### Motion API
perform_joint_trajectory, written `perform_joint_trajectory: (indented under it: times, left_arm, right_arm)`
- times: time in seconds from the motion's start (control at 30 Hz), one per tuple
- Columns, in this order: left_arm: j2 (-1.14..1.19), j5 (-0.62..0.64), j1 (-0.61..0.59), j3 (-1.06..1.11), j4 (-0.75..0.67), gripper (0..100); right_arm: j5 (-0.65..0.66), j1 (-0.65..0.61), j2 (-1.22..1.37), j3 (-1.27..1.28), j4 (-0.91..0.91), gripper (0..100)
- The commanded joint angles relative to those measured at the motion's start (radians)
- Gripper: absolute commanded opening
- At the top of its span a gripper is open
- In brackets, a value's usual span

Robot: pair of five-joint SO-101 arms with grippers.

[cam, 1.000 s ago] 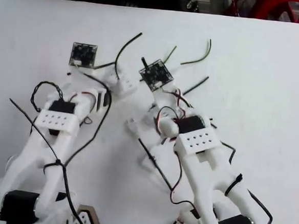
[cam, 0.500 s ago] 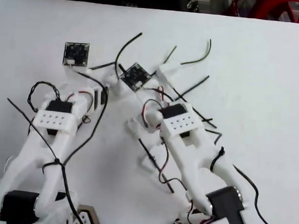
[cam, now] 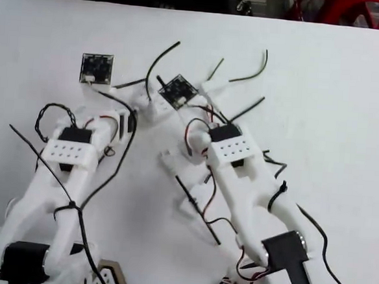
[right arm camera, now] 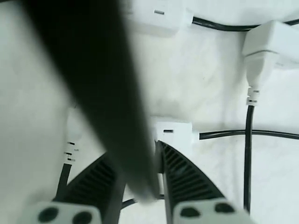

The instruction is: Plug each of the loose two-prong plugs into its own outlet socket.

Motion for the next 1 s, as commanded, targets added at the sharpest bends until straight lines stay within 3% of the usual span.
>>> perform_joint_trajectory:
  times: [0.0, 0.97]
  left_arm:
    - [-0.05, 0.009, -0.008, -0.029, -0.023, 24]
    - [-0.05, 0.006, -0.008, -0.035, -0.023, 24]
  right_arm:
    - [0.008, 0.002, -0.005, -0.043, 0.028, 1.8]
    - [0.011, -0.03, 0.153, -0.043, 0.007, 1.8]
